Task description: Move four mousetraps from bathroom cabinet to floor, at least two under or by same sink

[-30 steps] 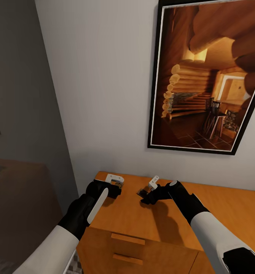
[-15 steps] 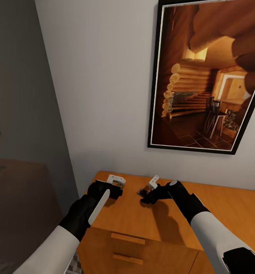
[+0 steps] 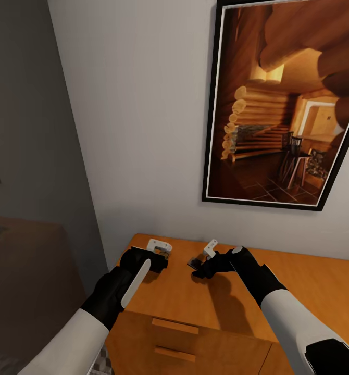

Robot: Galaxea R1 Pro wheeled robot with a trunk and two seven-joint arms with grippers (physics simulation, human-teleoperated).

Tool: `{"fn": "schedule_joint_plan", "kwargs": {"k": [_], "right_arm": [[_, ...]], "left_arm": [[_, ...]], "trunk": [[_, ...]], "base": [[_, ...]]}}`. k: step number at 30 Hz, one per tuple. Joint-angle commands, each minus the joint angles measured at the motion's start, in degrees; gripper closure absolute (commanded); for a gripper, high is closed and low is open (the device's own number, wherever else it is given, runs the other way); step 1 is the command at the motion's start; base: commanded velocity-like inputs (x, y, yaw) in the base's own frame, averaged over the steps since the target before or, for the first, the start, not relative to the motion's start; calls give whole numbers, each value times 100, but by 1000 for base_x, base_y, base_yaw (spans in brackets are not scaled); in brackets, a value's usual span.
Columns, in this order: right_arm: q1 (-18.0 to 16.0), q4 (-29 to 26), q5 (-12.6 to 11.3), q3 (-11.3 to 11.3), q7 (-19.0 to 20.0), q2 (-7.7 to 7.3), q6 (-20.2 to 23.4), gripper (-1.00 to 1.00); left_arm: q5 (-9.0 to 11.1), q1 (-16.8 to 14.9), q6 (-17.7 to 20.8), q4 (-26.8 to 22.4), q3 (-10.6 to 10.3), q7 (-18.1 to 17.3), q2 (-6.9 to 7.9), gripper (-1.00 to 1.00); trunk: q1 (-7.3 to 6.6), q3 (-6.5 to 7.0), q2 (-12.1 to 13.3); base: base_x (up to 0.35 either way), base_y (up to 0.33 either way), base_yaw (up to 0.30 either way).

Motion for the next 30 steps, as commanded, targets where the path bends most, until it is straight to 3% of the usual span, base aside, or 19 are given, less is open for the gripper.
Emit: {"fn": "schedule_joint_plan", "kwargs": {"k": [1, 6, 7, 30], "right_arm": [[1, 55, 91, 16, 29, -3, 4, -100], [1, 55, 91, 16, 29, -3, 4, -100], [1, 55, 91, 16, 29, -3, 4, 100], [1, 55, 91, 24, 37, -3, 4, 100]], "left_arm": [[57, -6, 18, -4, -8, 56, 1, 100], [59, -6, 17, -6, -8, 56, 2, 100], [59, -7, 17, -7, -8, 56, 3, 100], [61, -6, 17, -12, -8, 56, 5, 100]], "trunk": [[1, -9, -4], [1, -9, -4], [1, -9, -4], [1, -9, -4]], "base": [[0, 0, 0], [0, 0, 0], [0, 0, 0], [0, 0, 0]]}}
